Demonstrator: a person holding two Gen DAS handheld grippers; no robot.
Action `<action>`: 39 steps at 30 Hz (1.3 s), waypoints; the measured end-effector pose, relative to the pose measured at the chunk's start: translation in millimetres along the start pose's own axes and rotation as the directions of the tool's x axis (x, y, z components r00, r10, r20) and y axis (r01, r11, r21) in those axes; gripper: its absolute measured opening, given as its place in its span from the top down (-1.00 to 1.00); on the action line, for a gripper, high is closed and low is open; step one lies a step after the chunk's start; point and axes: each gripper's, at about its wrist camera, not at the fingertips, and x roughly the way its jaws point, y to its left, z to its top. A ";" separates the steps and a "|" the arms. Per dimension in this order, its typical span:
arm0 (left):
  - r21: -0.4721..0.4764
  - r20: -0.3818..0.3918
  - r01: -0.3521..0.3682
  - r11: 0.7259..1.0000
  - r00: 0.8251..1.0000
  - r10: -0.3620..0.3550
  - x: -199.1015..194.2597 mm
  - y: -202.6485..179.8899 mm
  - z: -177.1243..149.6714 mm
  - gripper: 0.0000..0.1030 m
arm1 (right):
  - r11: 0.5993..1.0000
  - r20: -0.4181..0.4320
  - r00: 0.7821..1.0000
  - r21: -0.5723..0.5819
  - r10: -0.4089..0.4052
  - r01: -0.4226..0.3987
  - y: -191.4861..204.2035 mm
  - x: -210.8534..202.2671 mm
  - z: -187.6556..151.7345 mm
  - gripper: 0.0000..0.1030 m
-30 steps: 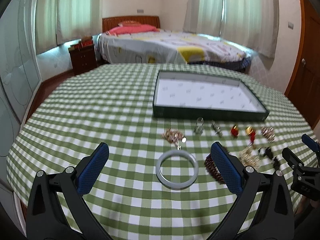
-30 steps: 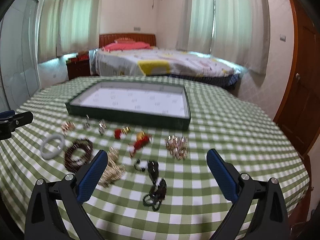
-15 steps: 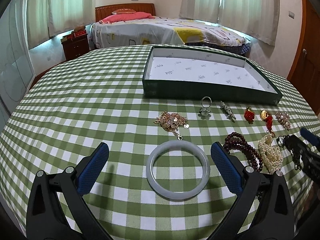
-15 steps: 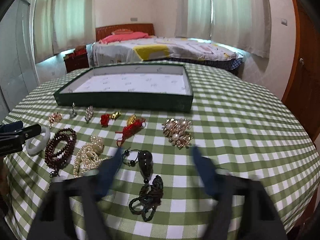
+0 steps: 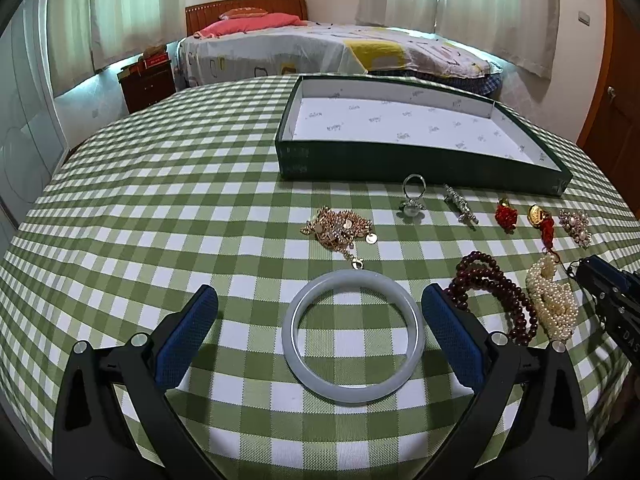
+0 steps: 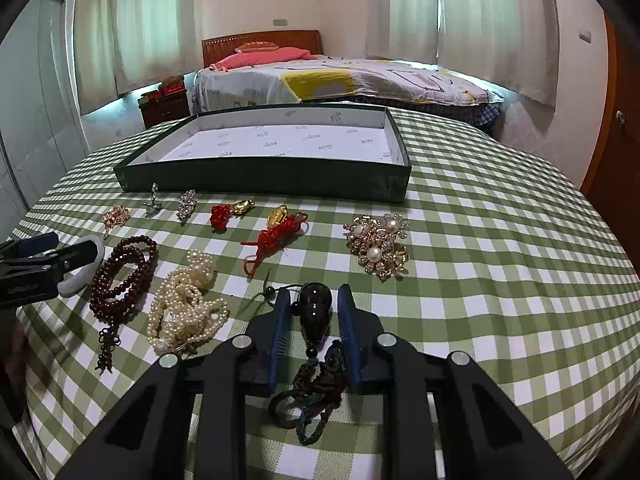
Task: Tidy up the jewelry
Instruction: 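Grasp the white jade bangle with the left tool while the right tool grasps the black cord pendant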
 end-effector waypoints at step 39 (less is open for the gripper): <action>0.010 0.039 0.018 1.000 0.999 -0.018 -16.6 -0.5 -6.0 -0.34 | 1.000 0.044 0.999 0.023 0.012 -0.013 -0.9 -17.3 1.8 0.66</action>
